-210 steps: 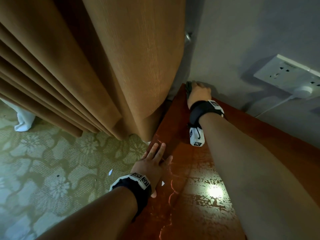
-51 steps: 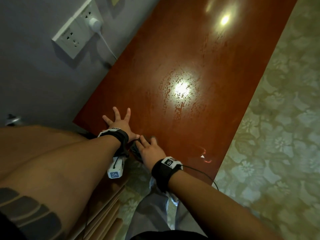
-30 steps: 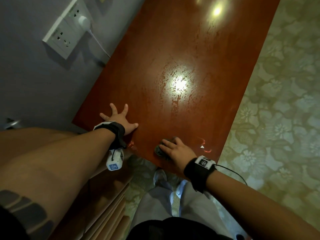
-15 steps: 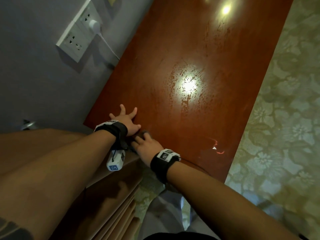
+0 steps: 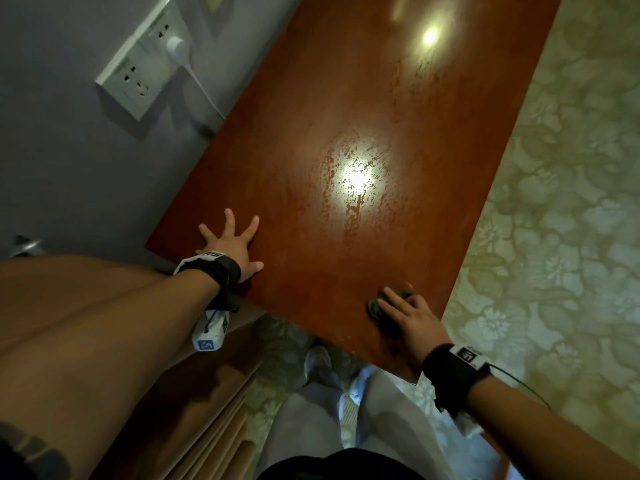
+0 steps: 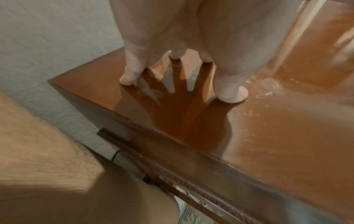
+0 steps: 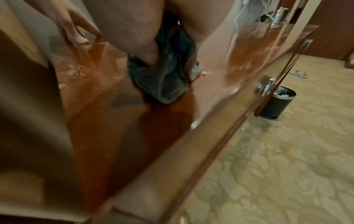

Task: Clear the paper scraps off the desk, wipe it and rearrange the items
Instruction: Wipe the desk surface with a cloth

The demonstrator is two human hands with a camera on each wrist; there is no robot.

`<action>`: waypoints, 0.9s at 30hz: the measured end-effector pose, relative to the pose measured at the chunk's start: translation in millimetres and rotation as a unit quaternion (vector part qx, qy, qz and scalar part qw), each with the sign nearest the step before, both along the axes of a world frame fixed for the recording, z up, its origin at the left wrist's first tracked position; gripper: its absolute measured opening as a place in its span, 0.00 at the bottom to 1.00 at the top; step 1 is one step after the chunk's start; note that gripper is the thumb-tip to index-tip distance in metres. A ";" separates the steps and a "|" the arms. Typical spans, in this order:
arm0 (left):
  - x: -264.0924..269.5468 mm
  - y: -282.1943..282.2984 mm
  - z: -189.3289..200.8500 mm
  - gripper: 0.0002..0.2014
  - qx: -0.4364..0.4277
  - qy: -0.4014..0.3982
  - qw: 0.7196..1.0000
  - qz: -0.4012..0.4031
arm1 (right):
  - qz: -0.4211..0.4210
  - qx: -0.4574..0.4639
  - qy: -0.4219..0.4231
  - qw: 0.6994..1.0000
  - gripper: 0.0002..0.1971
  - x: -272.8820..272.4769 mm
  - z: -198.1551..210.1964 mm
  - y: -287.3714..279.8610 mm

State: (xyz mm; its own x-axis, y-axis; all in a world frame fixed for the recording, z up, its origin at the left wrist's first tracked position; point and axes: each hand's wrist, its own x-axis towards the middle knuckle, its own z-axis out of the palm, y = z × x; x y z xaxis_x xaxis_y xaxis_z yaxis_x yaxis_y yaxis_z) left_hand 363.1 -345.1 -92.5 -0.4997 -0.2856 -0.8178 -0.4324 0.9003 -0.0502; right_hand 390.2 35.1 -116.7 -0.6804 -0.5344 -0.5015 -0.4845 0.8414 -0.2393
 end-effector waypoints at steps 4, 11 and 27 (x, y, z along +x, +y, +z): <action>1.5 -0.1 0.9 0.49 0.002 0.004 1.000 -0.005 | 0.044 -0.005 -0.047 0.998 0.30 -2.7 9.9 -48.2; 0.7 -0.8 1.7 0.48 -0.001 -0.002 1.000 -0.005 | 0.205 -0.029 -0.059 0.977 0.26 -10.7 16.9 -179.2; -0.4 -1.7 4.1 0.49 0.007 -0.011 1.000 -0.007 | -0.058 -0.059 -0.024 0.996 0.33 -68.6 2.6 -130.9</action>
State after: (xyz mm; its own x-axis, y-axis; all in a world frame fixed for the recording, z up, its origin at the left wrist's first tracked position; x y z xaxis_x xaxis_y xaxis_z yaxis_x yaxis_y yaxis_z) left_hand 362.6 -346.9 -88.4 -0.4858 -0.2672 -0.8323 -0.4189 0.9069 -0.0466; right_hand 321.6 -95.8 -114.1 -0.7170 -0.5116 -0.4735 -0.3717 0.8552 -0.3612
